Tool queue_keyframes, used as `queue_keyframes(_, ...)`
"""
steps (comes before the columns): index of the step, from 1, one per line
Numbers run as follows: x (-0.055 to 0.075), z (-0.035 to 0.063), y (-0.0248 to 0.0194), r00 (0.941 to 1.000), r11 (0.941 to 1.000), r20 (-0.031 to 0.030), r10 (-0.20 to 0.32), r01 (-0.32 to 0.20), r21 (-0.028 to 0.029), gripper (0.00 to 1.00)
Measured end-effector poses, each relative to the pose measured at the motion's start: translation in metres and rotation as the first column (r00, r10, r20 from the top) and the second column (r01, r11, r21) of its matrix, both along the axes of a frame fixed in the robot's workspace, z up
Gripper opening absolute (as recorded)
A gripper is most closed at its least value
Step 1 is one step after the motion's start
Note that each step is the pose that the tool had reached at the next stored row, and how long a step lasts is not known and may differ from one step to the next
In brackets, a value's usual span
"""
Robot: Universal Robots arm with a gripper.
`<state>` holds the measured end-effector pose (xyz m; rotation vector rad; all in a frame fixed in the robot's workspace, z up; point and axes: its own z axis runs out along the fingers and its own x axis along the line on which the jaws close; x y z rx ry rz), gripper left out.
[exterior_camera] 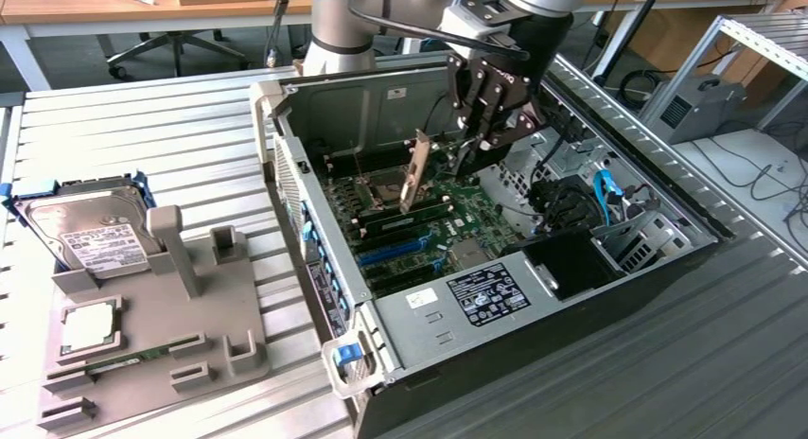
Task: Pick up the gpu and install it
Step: 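Insert the gpu into the slot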
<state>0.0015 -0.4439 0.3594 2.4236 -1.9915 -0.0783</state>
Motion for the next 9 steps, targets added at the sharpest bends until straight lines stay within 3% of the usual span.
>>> queue_keyframes(9, 0.0000, -0.0009, -0.0022, 1.0000, 1.0000, 0.0000, 0.000, 0.000, 0.0000, 0.26)
